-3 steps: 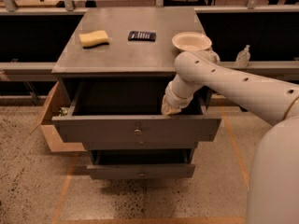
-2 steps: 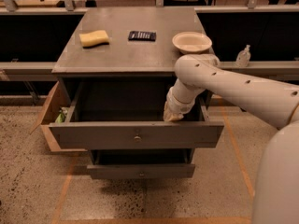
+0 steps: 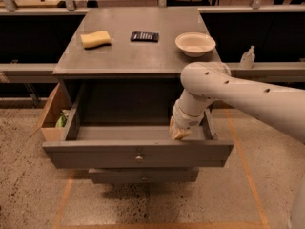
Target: Open top drawer
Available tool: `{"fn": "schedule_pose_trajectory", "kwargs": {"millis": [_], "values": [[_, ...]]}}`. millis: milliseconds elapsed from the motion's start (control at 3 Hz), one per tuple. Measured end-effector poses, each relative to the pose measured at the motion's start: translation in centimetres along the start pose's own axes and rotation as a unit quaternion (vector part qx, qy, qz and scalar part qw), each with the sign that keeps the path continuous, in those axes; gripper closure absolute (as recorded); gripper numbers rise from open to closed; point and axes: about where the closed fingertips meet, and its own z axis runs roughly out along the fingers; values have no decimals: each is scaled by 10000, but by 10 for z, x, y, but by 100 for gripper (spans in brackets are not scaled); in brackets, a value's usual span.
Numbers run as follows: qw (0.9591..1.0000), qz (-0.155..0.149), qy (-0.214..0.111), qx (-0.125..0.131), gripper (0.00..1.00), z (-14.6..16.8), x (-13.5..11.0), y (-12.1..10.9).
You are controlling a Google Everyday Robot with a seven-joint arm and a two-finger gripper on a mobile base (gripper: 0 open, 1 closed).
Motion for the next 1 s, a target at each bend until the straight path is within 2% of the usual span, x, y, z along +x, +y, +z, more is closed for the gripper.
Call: {"fn": "schedule_pose_trajectory", "kwargs": {"millis": [333,667,1000], "values": [[10000,0,0,0,100,0,0,0],[9999,-35,30,-140,100,-1,-3,33],[9998,-4,36,-188,100,-3,-4,52]]}}
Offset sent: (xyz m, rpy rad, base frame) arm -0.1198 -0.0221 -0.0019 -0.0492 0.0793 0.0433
